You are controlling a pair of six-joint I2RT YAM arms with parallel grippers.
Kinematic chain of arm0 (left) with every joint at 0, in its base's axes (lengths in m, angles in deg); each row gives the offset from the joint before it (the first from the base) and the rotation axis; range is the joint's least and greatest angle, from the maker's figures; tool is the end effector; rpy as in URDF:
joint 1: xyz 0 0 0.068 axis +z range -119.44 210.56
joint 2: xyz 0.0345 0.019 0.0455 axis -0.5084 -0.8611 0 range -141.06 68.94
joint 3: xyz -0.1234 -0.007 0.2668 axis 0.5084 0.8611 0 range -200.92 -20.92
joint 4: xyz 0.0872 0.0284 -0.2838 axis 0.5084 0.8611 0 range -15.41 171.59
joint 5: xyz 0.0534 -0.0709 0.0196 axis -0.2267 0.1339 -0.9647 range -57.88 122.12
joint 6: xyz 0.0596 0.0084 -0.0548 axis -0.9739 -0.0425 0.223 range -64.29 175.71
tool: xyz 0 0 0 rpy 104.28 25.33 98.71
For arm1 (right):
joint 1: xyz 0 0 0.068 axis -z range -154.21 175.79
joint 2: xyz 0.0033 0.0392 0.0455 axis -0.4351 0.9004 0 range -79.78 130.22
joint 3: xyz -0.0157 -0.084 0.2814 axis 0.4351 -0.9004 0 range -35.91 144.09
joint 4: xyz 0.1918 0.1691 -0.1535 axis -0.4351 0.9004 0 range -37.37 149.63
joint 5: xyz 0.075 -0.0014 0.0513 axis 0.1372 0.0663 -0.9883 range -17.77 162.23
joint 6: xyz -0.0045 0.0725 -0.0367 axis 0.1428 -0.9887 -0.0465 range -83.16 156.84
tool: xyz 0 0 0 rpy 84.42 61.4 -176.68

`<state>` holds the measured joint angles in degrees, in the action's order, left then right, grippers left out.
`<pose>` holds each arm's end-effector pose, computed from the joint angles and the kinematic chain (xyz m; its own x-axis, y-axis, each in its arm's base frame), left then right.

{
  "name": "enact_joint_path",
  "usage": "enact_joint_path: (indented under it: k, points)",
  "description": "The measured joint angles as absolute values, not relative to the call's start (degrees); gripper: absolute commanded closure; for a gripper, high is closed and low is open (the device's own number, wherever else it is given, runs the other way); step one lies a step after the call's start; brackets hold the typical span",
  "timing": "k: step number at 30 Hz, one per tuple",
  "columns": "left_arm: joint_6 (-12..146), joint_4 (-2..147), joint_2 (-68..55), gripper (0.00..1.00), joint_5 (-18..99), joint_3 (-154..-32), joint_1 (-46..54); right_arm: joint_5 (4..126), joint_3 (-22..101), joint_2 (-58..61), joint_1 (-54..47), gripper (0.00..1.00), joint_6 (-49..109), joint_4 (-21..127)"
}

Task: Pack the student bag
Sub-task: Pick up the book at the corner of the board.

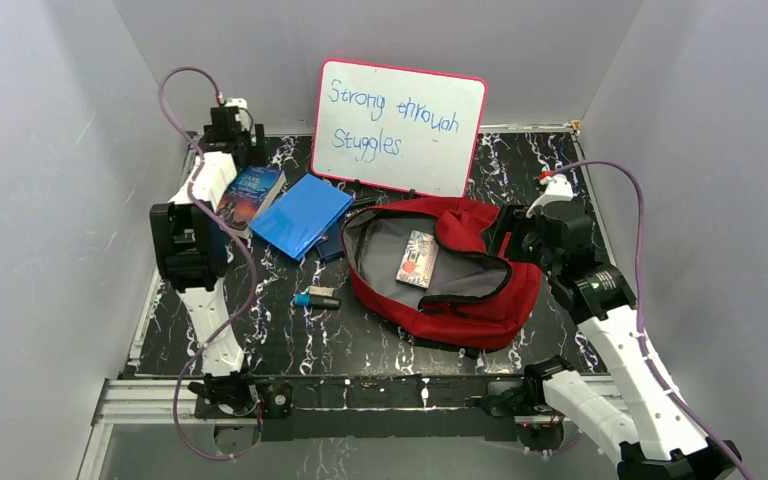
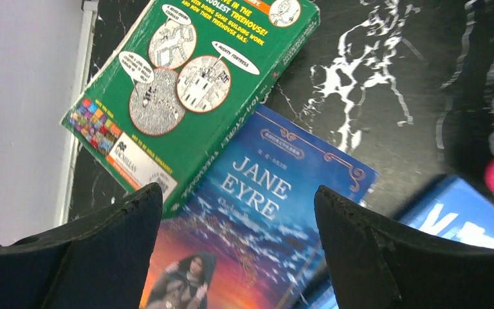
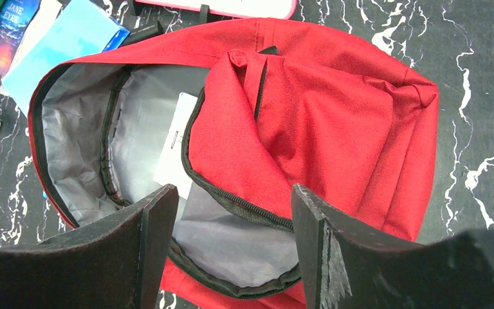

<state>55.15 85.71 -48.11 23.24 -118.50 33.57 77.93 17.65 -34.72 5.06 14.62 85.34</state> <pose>0.5602 0.0404 0.2569 -0.5099 -0.0171 -0.8601 -0.1797 0.9799 0.0870 0.2097 0.0718 0.3582 -0.4562 0.2297 -0.8598 -0.1028 0.9461 0.3073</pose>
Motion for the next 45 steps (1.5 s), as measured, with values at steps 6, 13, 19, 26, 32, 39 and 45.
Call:
enact_joint_path:
  k: [6,13,19,26,32,39,45]
  points:
    - [45.25,84.72,-57.29,0.15,15.98,-124.88,29.96,76.88,17.65,-32.86,5.06,0.27,15.19,84.36]
    - [37.08,81.79,-65.58,0.16,8.97,-133.05,26.83,76.0,17.65,-31.73,5.06,0.27,14.62,83.72]
    - [30.56,76.44,-72.99,0.2,0.86,-137.99,25.94,75.89,17.65,-30.35,5.06,0.26,14.51,83.68]
    - [26.45,74.12,-78.91,0.24,-1.7,-143.24,25.96,75.96,17.65,-29.67,5.06,0.26,14.36,83.66]
    - [21.75,68.83,-80.74,0.38,-4.63,-144.51,25.98,76.31,17.54,-28.93,5.06,0.26,14.32,83.68]
    - [17.45,64.42,-82.97,0.51,-6.79,-144.59,26.02,76.29,17.49,-27.18,5.06,0.26,14.54,83.37]
    - [14.89,62.41,-84.57,0.84,-7.23,-145.51,26.2,76.31,17.49,-25.58,5.06,0.26,14.58,83.24]
